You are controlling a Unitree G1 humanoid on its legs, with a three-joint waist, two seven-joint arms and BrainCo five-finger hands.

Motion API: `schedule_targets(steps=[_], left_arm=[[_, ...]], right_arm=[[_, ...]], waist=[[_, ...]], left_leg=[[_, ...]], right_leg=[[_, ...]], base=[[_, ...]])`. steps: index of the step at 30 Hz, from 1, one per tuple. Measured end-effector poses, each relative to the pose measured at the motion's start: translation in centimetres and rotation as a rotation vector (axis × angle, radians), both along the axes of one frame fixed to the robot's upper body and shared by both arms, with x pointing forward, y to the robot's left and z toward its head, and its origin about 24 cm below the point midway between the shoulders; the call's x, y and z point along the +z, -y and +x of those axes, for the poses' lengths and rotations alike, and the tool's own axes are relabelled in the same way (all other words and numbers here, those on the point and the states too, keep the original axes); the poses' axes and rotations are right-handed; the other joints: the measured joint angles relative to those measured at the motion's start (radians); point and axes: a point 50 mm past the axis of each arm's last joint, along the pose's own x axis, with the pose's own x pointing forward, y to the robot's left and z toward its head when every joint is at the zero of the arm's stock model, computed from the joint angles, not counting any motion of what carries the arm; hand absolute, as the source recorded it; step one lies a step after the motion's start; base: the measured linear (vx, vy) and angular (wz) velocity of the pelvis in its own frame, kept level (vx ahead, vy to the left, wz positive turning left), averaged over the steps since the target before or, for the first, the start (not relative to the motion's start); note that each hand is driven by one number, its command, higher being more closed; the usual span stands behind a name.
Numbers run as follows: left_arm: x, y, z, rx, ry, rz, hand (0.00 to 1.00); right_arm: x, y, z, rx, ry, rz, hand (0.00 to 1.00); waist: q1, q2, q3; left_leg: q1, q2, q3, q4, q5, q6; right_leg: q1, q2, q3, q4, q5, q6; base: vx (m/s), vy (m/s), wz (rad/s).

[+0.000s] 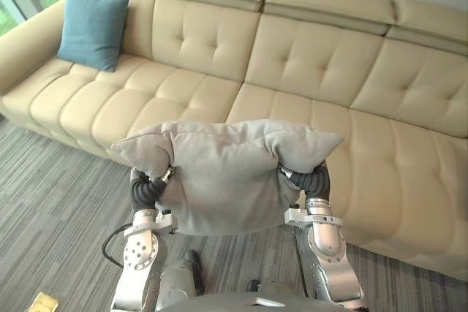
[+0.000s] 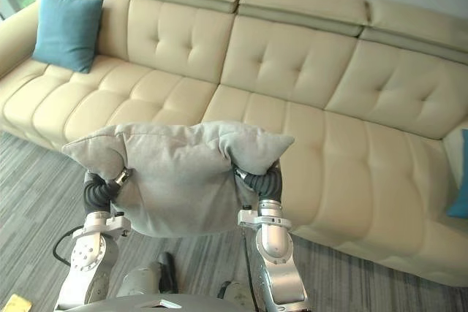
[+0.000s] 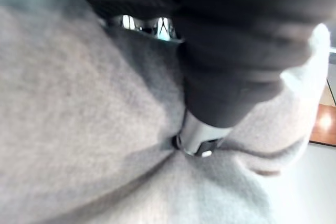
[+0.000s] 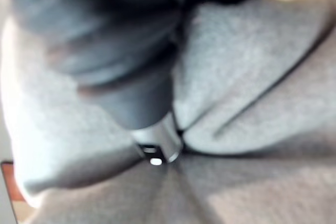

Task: Pick up cushions and gather them together orderly.

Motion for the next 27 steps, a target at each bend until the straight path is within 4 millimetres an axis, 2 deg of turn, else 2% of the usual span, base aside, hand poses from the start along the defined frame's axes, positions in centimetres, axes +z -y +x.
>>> schedule_targets(steps=[2, 4, 7, 8, 9, 11, 13, 15, 16, 17, 18, 19, 20, 21, 22, 23, 24, 26, 27], left_arm=[[-0.1, -0.1, 0.1, 0.002, -0.002, 0.002, 1.00], [0.0, -0.2, 0.1, -0.001, -0.001, 0.011, 1.00], [0.1, -0.4, 0.3, -0.010, 0.005, 0.033, 1.00], [0.1, -0.6, 0.4, -0.013, 0.006, 0.043, 1.00], [-0.1, -0.7, 0.6, -0.024, -0.006, 0.059, 1.00], [-0.5, -1.0, 0.6, -0.024, -0.027, 0.067, 1.00], [-0.8, -1.6, 0.4, -0.005, -0.051, 0.076, 1.00], [-1.2, -1.9, 0.0, 0.007, -0.073, 0.079, 1.00], [-1.2, -2.0, 0.0, 0.008, -0.072, 0.080, 1.00], [-1.1, -2.2, 0.0, 0.009, -0.068, 0.083, 1.00], [-1.2, -2.2, 0.0, 0.008, -0.068, 0.084, 1.00], [-1.3, -2.3, 0.0, 0.007, -0.072, 0.085, 1.00], [-1.3, -2.2, 0.1, 0.001, -0.074, 0.085, 1.00], [-1.4, -2.1, 0.2, -0.017, -0.073, 0.088, 1.00], [-1.4, -2.1, 0.3, -0.023, -0.073, 0.089, 1.00], [-1.4, -1.9, 0.4, -0.042, -0.071, 0.098, 1.00], [-1.6, -1.3, 0.8, -0.058, -0.073, 0.088, 1.00], [-1.1, -0.4, 1.5, -0.098, -0.039, 0.074, 1.00], [-0.9, -0.1, 1.7, -0.107, -0.029, 0.073, 1.00]], right_arm=[[0.3, -0.1, 0.4, 0.005, 0.013, -0.001, 1.00], [0.5, -0.2, 0.6, 0.008, 0.026, -0.001, 1.00], [0.2, -0.3, 1.5, 0.014, 0.019, -0.007, 1.00], [-0.2, -0.4, 1.8, 0.017, 0.004, -0.010, 1.00], [-1.1, -0.3, 1.8, 0.018, -0.036, -0.015, 1.00], [-2.0, -0.3, 1.9, 0.039, -0.075, -0.027, 1.00], [-3.4, -0.6, 2.0, 0.069, -0.137, -0.029, 1.00], [-4.5, -0.9, 1.8, 0.086, -0.186, -0.025, 1.00], [-4.6, -1.0, 1.8, 0.091, -0.191, -0.022, 1.00], [-4.4, -1.0, 2.0, 0.102, -0.181, -0.021, 1.00], [-4.3, -1.0, 2.1, 0.107, -0.180, -0.021, 1.00], [-4.3, -1.0, 2.1, 0.109, -0.180, -0.023, 1.00], [-4.3, -0.9, 2.1, 0.109, -0.180, -0.024, 1.00], [-4.4, -0.6, 2.0, 0.104, -0.183, -0.024, 1.00], [-4.4, -0.5, 2.0, 0.100, -0.185, -0.025, 1.00], [-4.6, -0.4, 1.7, 0.096, -0.192, -0.027, 1.00], [-4.6, 0.4, 1.7, 0.086, -0.195, -0.047, 1.00], [-4.6, 1.3, 1.5, 0.056, -0.192, -0.041, 1.00], [-4.6, 1.5, 1.4, 0.049, -0.194, -0.041, 1.00]], waist=[[0.006, 0.000, 0.000], [0.014, -0.004, 0.001], [0.017, -0.007, -0.003], [0.015, -0.012, -0.005], [0.005, -0.030, -0.013], [-0.008, -0.034, -0.013], [-0.010, -0.036, -0.002], [-0.021, -0.031, -0.002], [-0.030, -0.022, 0.003], [-0.037, -0.022, 0.006], [-0.039, -0.018, 0.008], [-0.042, -0.017, 0.009], [-0.047, -0.018, 0.010], [-0.062, -0.018, 0.011], [-0.070, -0.023, 0.013], [-0.098, -0.049, 0.010], [-0.091, -0.017, 0.017], [-0.093, 0.021, 0.030], [-0.095, 0.027, 0.034]], left_leg=[[-0.011, -0.005, -0.001, 0.013, -0.003, 0.005], [-0.024, -0.013, -0.009, 0.050, -0.022, 0.032], [-0.037, -0.023, -0.014, 0.085, -0.098, 0.041], [-0.041, -0.033, -0.011, 0.088, -0.125, 0.063], [-0.041, -0.057, -0.003, 0.086, -0.149, 0.069], [-0.035, -0.071, 0.004, 0.095, -0.162, 0.093], [0.014, -0.070, 0.012, 0.117, -0.218, 0.115], [0.073, -0.063, 0.015, 0.112, -0.243, 0.113], [0.101, -0.059, 0.016, 0.093, -0.248, 0.107], [0.130, -0.055, 0.021, 0.067, -0.252, 0.099], [0.142, -0.053, 0.025, 0.056, -0.253, 0.092], [0.175, -0.053, 0.036, 0.027, -0.253, 0.082], [0.211, -0.054, 0.045, 0.002, -0.255, 0.067], [0.257, -0.063, 0.042, -0.030, -0.256, 0.051], [0.275, -0.073, 0.037, -0.041, -0.256, 0.046], [0.328, -0.114, 0.001, -0.061, -0.275, 0.017], [0.350, -0.100, -0.028, -0.066, -0.291, 0.008], [0.351, -0.073, -0.080, -0.064, -0.276, -0.015], [0.347, -0.063, -0.091, -0.051, -0.271, -0.022]], right_leg=[[0.011, 0.002, 0.003, -0.048, 0.027, 0.016], [0.021, -0.001, 0.025, -0.085, 0.049, 0.040], [-0.012, -0.016, 0.078, -0.069, 0.039, 0.060], [-0.035, -0.027, 0.093, -0.040, 0.024, 0.066], [-0.059, -0.054, 0.104, 0.011, 0.006, 0.064], [-0.116, -0.080, 0.129, 0.141, 0.004, 0.062], [-0.215, -0.102, 0.149, 0.398, 0.038, 0.006], [-0.256, -0.087, 0.153, 0.507, 0.004, 0.005], [-0.285, -0.066, 0.139, 0.495, -0.019, 0.006], [-0.325, -0.024, 0.125, 0.417, -0.025, 0.012], [-0.338, -0.004, 0.118, 0.367, -0.022, 0.015], [-0.351, 0.029, 0.104, 0.252, 0.000, 0.019], [-0.351, 0.063, 0.103, 0.135, 0.049, 0.021], [-0.334, 0.104, 0.103, -0.044, 0.161, 0.019], [-0.327, 0.114, 0.103, -0.100, 0.206, 0.017], [-0.287, 0.115, 0.122, -0.178, 0.389, -0.017], [-0.275, 0.138, 0.141, -0.174, 0.425, -0.086], [-0.273, 0.158, 0.123, -0.158, 0.370, -0.104], [-0.266, 0.164, 0.113, -0.154, 0.356, -0.107]], base=[[0.15, 0.149, -0.11], [0.16, 0.162, -0.31], [0.10, 0.143, -0.47], [0.13, 0.174, -0.23], [0.20, 0.192, -0.11], [0.22, 0.150, 0.01], [0.24, 0.094, -0.17], [0.25, 0.042, -0.09], [0.36, 0.010, -0.01], [0.25, -0.001, -0.07], [0.27, -0.011, -0.19], [0.24, -0.020, -0.22], [0.46, -0.051, -0.15], [0.34, -0.046, -0.01], [0.47, -0.089, 0.36], [0.40, -0.092, 0.28], [0.53, -0.109, 0.22], [0.37, -0.070, 0.07], [0.31, -0.084, 0.25]])
